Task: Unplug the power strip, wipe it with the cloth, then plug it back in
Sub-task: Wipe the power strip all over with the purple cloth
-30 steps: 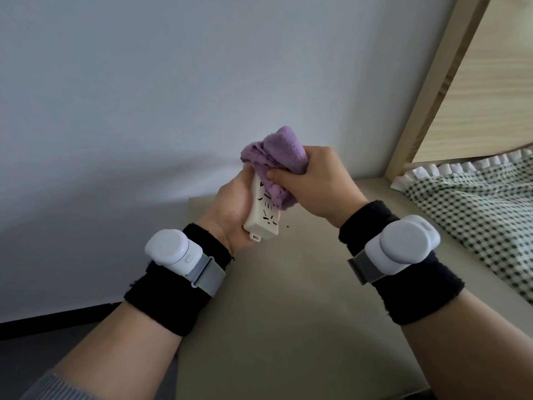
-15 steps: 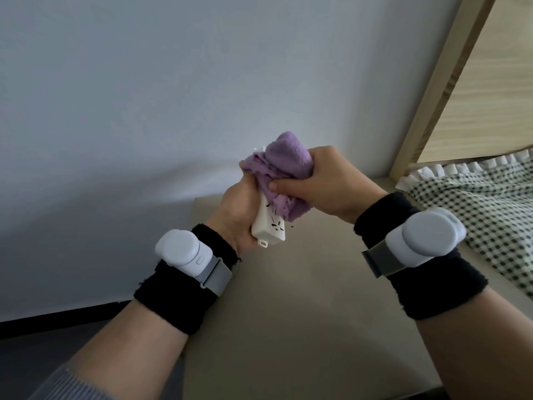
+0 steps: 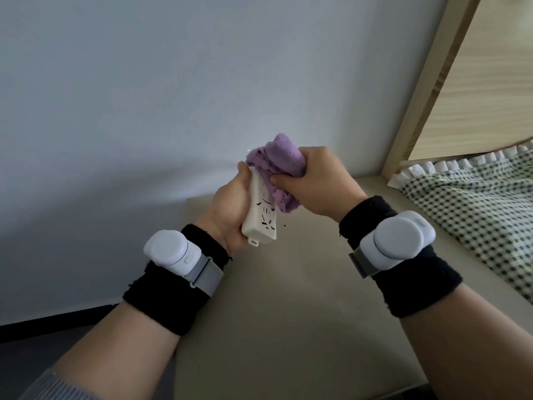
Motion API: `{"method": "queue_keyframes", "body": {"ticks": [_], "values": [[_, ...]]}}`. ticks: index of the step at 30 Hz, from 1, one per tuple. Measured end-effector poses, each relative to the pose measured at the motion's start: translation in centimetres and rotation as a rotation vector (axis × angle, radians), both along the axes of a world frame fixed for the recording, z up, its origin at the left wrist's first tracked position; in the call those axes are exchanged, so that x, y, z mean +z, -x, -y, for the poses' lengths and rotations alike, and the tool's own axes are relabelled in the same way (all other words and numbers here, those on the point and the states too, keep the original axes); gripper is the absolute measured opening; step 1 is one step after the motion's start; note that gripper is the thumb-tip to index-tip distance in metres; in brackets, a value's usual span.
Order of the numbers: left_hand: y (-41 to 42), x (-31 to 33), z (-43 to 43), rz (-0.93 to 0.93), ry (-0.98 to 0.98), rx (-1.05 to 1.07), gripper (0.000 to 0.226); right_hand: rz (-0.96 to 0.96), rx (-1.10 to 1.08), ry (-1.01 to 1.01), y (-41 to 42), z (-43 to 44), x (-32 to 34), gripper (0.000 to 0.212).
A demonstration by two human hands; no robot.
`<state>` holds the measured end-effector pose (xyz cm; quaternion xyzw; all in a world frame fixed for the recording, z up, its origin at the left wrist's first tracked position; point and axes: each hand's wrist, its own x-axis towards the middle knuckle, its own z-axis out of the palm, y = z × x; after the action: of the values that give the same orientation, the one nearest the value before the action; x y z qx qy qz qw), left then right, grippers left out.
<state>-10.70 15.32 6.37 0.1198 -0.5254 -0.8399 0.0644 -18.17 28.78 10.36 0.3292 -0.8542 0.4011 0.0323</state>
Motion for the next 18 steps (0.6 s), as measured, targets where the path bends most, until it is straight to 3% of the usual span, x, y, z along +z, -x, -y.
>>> {"method": "queue_keyframes", "body": {"ticks": [6, 11, 16, 18], "values": [[-0.1, 0.1, 0.2, -0.052, -0.019, -0.039, 0.035, 0.07, 0.178, -0.055, -0.2, -0.9, 0.6, 0.022], [0.3, -0.4, 0.6, 0.037, -0.041, -0.006, 0.058, 0.047, 0.12, -0.064, 0.9, -1.5, 0.6, 0.018], [0.8, -0.8, 1.6, 0.0, -0.172, -0.019, 0.063, 0.182, 0.108, 0.226, 1.2, -1.7, 0.5, 0.01], [0.8, -1.0, 1.9, -0.014, -0.209, -0.024, 0.058, 0.214, 0.071, 0.333, 1.8, -2.0, 0.7, 0.017]]}}
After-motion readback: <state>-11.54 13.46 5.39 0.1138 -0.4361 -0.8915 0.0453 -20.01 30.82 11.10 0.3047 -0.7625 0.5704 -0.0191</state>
